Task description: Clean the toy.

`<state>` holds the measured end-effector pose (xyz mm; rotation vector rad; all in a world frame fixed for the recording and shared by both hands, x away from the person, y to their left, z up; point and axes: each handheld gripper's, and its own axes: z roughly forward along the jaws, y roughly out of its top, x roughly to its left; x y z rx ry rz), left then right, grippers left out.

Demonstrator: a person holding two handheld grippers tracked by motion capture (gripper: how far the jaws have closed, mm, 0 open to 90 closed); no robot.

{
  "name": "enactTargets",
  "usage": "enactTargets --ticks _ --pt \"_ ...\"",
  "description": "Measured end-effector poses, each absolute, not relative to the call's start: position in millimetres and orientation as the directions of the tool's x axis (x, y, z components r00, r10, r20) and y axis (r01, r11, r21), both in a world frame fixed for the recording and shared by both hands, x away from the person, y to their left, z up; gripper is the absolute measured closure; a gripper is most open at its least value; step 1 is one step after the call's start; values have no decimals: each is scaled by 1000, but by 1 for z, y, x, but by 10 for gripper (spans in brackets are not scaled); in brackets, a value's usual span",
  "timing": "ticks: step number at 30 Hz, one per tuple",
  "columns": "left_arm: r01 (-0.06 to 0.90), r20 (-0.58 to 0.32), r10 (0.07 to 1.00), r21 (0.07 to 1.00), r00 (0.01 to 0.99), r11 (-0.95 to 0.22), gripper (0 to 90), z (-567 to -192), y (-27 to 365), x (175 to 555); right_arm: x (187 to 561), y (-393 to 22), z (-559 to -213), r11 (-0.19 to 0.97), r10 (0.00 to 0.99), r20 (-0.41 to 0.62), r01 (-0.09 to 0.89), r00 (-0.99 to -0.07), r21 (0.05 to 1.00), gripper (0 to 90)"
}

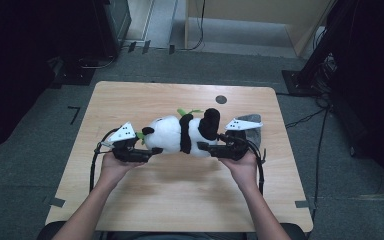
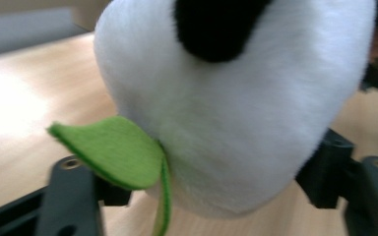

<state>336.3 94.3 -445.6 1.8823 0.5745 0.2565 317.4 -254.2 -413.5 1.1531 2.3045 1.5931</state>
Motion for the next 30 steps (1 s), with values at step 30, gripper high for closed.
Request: enactTargets --ticks 30 --pt "427 -326 465 895 823 -129 595 -422 120 341 325 -252 -440 191 555 175 329 -814 925 56"
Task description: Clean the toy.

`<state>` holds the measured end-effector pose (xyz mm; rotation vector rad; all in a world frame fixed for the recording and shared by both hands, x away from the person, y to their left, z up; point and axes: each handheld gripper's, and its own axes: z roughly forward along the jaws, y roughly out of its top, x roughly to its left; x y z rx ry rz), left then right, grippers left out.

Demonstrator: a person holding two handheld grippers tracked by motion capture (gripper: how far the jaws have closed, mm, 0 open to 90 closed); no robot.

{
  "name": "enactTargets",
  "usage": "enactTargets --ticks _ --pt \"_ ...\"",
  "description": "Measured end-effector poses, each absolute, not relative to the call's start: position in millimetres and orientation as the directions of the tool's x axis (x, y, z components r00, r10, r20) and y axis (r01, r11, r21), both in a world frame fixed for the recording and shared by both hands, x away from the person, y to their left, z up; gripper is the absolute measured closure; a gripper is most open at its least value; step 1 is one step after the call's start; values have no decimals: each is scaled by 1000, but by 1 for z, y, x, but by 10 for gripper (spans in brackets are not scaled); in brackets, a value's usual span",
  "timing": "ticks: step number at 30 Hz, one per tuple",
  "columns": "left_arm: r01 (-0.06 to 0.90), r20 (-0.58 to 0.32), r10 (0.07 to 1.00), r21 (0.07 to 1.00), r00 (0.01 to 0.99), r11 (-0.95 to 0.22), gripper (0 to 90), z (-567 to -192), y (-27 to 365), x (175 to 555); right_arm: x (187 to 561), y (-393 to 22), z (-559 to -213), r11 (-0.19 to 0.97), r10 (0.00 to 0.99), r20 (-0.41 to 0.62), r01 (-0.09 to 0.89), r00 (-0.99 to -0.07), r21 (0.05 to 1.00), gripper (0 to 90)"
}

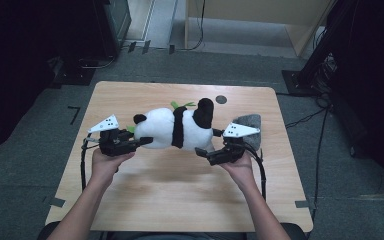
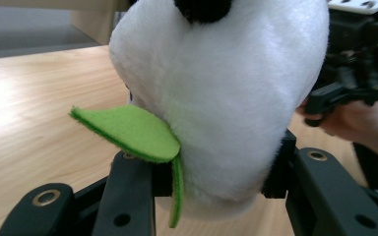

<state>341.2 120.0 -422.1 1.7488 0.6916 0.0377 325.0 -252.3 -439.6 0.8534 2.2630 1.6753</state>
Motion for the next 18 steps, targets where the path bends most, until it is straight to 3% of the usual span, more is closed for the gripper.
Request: enactTargets --ticks 7,10,13,18 --pt "475 -380 459 873 803 -109 591 -428 111 342 324 -237 -443 247 620 109 325 -777 913 64" --pt "463 -365 467 880 805 -109 562 -429 110 341 320 -237 -441 267 649 60 301 -759 916 210" --pt "456 -343 484 880 805 -135 491 -430 107 341 321 -240 -439 246 655 102 339 -748 908 322" --pt "426 -315 484 894 817 -138 310 -435 105 345 322 -243 -434 224 673 143 384 -726 896 409"
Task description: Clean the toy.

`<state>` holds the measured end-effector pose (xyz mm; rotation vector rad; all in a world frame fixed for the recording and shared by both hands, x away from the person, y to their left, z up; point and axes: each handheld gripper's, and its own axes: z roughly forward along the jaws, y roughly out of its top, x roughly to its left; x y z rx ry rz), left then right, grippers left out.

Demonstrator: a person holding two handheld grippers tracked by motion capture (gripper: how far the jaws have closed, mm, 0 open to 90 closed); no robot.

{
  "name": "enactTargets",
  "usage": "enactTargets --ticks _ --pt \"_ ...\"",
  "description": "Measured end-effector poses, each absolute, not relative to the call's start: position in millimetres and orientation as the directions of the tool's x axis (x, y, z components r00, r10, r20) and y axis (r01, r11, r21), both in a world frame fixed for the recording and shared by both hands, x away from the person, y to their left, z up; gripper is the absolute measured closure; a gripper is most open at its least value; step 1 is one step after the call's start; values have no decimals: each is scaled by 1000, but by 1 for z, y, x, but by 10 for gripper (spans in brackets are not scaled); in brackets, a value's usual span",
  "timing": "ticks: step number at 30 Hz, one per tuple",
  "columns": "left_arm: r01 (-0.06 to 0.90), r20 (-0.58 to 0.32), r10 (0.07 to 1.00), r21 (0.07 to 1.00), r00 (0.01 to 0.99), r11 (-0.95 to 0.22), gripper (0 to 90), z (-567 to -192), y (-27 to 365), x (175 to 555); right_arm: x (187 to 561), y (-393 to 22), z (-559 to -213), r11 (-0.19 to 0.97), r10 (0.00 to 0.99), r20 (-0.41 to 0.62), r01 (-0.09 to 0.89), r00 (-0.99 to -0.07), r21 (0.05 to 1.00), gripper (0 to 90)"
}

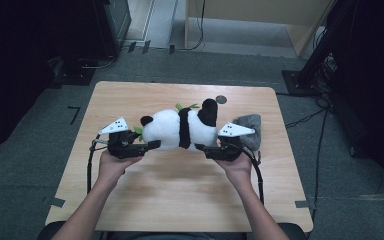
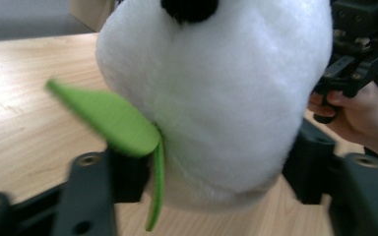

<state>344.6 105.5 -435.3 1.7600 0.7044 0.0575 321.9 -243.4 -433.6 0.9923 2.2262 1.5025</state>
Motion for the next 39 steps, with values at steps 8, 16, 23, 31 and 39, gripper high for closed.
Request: enactTargets --ticks 8,16,23,31,39 --pt "309 -171 477 924 862 -226 264 -434 111 339 323 -255 -421 198 689 202 448 -696 872 415" --pt "325 -190 442 911 877 -254 263 -443 110 342 321 -270 -413 155 663 261 471 -702 869 411" --pt "322 -195 405 907 893 -273 231 -448 101 340 321 -259 -416 180 640 278 492 -716 852 404" --pt "385 -231 460 881 857 -275 213 -453 94 344 317 -245 -418 204 644 279 511 -712 835 386" --pt "424 -235 511 858 827 -290 425 -448 90 344 320 -245 -422 215 665 263 516 -699 829 319"
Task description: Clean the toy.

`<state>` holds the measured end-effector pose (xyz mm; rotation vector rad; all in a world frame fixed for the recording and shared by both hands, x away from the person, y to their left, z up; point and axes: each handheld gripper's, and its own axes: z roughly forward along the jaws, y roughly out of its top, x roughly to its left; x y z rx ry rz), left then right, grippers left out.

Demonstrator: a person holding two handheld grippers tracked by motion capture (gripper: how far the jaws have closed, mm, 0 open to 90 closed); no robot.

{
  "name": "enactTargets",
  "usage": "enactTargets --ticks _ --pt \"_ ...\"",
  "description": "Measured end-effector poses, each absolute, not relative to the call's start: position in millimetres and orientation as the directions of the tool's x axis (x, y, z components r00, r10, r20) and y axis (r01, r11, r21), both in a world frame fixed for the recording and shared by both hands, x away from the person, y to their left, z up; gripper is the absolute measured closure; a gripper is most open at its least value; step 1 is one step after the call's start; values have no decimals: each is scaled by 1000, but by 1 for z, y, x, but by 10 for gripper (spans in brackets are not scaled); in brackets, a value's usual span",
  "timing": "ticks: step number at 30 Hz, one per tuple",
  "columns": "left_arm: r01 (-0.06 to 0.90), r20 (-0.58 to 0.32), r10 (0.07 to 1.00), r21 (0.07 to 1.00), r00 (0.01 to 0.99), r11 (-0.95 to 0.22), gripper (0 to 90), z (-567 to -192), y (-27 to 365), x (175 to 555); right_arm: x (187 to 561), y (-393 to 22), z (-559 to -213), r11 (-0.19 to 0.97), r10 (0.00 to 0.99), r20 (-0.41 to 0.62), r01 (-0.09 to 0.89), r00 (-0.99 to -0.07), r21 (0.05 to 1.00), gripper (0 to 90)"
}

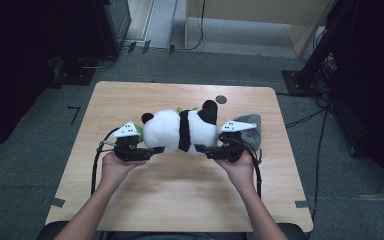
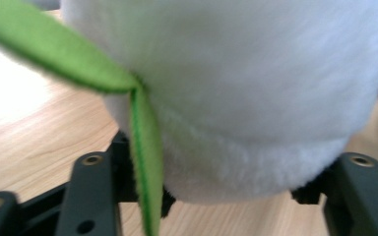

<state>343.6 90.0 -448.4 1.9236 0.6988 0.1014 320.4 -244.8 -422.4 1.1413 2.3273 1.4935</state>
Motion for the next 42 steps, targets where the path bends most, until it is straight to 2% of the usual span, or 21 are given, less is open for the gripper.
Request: enactTargets --ticks 3,7,10,15,19,23,26,29,30,32,34,39,42 --pt "420 -241 506 865 828 -276 490 -446 91 342 321 -245 -424 219 663 253 505 -705 835 280" --pt "481 -331 479 845 813 -233 515 -443 97 347 322 -249 -427 173 642 282 493 -713 853 216" --pt "485 -342 476 847 810 -217 549 -439 101 347 323 -250 -429 166 628 289 487 -723 858 179" --pt "500 -373 465 847 803 -182 556 -435 107 349 321 -252 -429 173 607 249 432 -754 885 168" --pt "497 -381 472 855 795 -147 556 -431 113 348 317 -253 -432 231 600 169 372 -782 899 167" --pt "496 -411 450 864 793 -86 556 -427 120 348 314 -251 -441 252 608 130 346 -783 904 167" --pt "484 -400 431 869 809 -102 554 -425 116 344 314 -245 -444 237 607 131 335 -784 912 162" --pt "489 -393 436 863 810 -130 549 -428 109 342 314 -239 -442 231 662 91 318 -744 920 162" --pt "500 -403 438 856 803 -129 545 -431 107 343 313 -238 -441 238 672 68 302 -738 923 179" --pt "509 -400 457 849 794 -142 533 -433 105 343 310 -237 -439 257 684 47 301 -728 918 299" --pt "505 -383 474 848 793 -161 502 -435 104 343 308 -236 -438 286 689 38 319 -723 904 381" --pt "494 -357 482 848 800 -191 391 -438 102 345 309 -236 -437 300 695 59 363 -717 882 475" --pt "506 -373 481 844 793 -181 310 -442 104 347 312 -240 -437 274 691 121 413 -713 869 499"
